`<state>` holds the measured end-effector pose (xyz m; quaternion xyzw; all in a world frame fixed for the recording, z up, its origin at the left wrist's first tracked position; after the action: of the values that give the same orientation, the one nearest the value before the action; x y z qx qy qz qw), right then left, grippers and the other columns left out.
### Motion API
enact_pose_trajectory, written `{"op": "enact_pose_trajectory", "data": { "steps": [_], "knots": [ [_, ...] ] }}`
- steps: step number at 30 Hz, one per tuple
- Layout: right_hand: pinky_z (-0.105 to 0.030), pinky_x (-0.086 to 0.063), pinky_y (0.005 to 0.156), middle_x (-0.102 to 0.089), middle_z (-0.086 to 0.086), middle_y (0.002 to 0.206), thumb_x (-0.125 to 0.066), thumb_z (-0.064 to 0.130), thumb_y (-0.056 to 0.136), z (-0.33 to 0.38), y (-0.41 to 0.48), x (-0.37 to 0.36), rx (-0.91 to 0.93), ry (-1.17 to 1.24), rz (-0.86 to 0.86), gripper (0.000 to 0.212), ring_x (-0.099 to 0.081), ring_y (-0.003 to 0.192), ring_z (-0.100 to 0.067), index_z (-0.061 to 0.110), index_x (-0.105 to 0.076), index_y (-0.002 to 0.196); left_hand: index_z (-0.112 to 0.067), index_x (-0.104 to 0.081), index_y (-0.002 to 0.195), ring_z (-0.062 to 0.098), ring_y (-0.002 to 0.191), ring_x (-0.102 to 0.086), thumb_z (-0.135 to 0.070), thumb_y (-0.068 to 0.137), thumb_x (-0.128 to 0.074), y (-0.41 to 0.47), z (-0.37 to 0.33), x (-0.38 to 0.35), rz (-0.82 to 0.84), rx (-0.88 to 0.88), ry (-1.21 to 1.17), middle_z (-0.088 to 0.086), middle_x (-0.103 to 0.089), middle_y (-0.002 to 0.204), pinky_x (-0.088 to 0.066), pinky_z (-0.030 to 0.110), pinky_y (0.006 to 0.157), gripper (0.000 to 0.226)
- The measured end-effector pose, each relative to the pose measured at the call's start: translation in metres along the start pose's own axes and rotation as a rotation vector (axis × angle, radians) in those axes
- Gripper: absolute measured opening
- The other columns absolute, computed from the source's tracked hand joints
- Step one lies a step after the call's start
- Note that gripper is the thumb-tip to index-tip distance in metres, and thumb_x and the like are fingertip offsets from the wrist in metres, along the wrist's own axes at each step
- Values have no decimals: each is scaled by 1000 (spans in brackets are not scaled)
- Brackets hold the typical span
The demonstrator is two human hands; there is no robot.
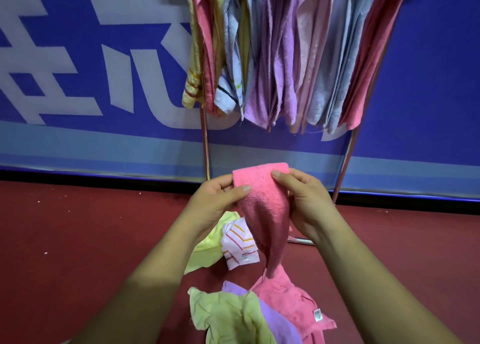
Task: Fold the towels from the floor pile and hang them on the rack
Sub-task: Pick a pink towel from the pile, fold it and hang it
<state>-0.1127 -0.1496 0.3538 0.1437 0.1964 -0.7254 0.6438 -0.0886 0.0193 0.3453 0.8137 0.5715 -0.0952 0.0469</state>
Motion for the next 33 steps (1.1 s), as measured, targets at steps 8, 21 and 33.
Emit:
{"op": "enact_pose_trajectory", "data": {
  "steps": [8, 21, 33],
  "knots": [
    [-28, -57, 64, -72, -12, 78, -63, 5, 93, 30, -18, 11, 39, 27, -28, 12, -68, 69, -20, -3, -71, 100, -4, -70, 105, 14, 70, -67, -9, 92, -63, 5, -18, -33, 13, -28, 42, 3, -73, 82, -54, 29, 65, 15],
    [-32, -56, 62, -74, -15, 75, -65, 31, 91, 208, -4, -6, 467, -1051, -239, 32, -65, 62, -20, 2, -73, 79, -6, -75, 101, 14, 69, -66, -9, 89, -67, 41, -178, -84, 237, -50, 267, 6, -73, 85, -51, 22, 64, 15],
    [-36, -39, 78, -59, -17, 90, -70, 20, 87, 277, 48, -60, 195, -597, 432, 20, -50, 84, -28, 2, -75, 92, 5, -72, 108, 27, 99, -65, -5, 84, -67, 84, -278, -117, 349, -92, 479, 20, -71, 111, -44, 44, 105, 26]
  ]
}}
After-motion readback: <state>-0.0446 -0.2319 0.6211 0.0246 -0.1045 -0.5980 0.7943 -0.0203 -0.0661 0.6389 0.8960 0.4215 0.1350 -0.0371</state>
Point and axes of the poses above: each hand's wrist, its own y-axis towards the middle knuckle, its own x-axis out of the back of the hand, z = x × y, the point moved 4 cm from there along y, towards the middle knuckle
